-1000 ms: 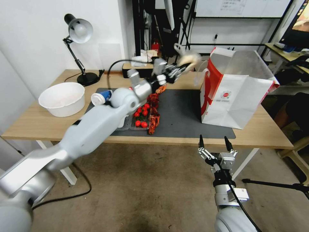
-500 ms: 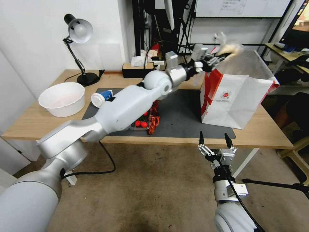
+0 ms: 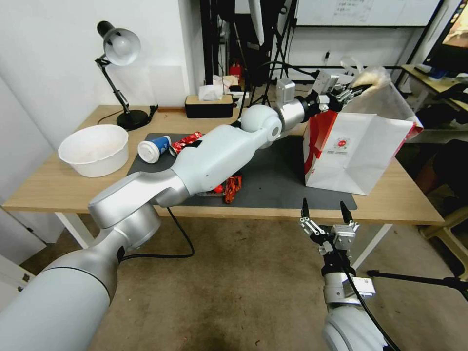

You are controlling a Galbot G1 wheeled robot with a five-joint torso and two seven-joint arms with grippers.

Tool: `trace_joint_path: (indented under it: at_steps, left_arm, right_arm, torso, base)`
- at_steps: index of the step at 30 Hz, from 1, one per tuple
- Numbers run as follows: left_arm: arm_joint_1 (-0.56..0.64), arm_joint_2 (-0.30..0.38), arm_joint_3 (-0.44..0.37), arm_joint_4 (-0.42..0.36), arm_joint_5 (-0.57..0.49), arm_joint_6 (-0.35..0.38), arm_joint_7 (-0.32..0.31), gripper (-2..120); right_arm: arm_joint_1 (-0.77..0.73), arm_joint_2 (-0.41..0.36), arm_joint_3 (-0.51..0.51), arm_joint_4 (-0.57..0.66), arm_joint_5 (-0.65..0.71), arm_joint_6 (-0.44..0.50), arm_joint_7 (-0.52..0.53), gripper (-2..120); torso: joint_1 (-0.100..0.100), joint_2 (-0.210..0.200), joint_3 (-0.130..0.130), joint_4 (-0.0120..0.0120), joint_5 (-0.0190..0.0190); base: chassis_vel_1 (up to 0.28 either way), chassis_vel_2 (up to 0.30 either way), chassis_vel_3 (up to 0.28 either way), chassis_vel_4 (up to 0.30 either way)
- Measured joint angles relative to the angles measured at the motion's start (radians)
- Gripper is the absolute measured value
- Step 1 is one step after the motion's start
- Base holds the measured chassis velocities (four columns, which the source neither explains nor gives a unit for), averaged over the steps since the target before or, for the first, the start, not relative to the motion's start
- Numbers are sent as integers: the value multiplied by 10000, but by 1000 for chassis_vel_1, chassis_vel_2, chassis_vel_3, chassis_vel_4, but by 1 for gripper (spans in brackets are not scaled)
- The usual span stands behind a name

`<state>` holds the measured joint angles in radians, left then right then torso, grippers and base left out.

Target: Pick up the trash from the table and place it into the takeout bag.

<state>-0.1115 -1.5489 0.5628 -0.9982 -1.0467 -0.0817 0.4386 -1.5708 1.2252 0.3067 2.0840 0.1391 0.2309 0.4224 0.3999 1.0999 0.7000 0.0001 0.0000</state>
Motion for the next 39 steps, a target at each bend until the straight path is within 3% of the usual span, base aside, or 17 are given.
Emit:
trace_joint_path:
  at_steps: [1, 15, 18, 22, 26, 32, 34, 35, 39]
  left_arm:
    - [-43, -18, 42, 57, 19, 3, -15, 27]
    - [-133, -104, 212, 164, 71, 29, -50, 74]
    - [-145, -97, 1, 145, 82, 30, -79, 89]
    - [-130, 159, -298, -146, 72, 63, -311, 99]
    - [-49, 481, -542, -517, 33, 183, -530, 100]
    - [301, 1509, -1106, -1451, -97, 416, -915, 100]
    - [702, 2395, -1392, -2201, -163, 526, -1159, 100]
    - [702, 2395, -1392, -2201, -163, 526, -1159, 100]
    - [1574, 3583, -1865, -3260, -178, 590, -1426, 100]
  right_arm:
    - [-3, 4, 0, 6, 0, 0, 0, 93]
    - [-1, 27, 21, 73, -4, -13, -4, 93]
    - [10, 28, 22, 73, -4, -13, -4, 93]
    - [20, 22, 26, 72, -4, -19, -4, 93]
    - [25, 20, 26, 73, -4, -24, -4, 93]
    - [14, -39, 33, 73, -4, -33, -4, 93]
    - [30, -57, 38, 73, -4, -42, -2, 93]
    - [30, -57, 38, 73, -4, -42, -2, 93]
    - [25, -79, 37, 71, -5, -47, -1, 93]
  torso:
    - [0, 0, 0, 0, -1]
    - [1, 0, 0, -1, 0]
    - [0, 0, 0, -2, 0]
    - [0, 1, 0, -2, 0]
    - [0, 0, 0, -3, -1]
    - [0, 0, 0, -1, -3]
    - [1, 0, 0, 0, -4]
    - [1, 0, 0, 0, -4]
    - [0, 1, 0, 2, -6]
  base:
    - [0, 0, 0, 0]
    - [0, 0, 0, 0]
    - [0, 0, 0, 0]
    - [0, 0, 0, 0]
    - [0, 0, 0, 0]
    - [0, 0, 0, 0]
    - [0, 0, 0, 0]
    - [0, 0, 0, 0]
    - [0, 0, 0, 0]
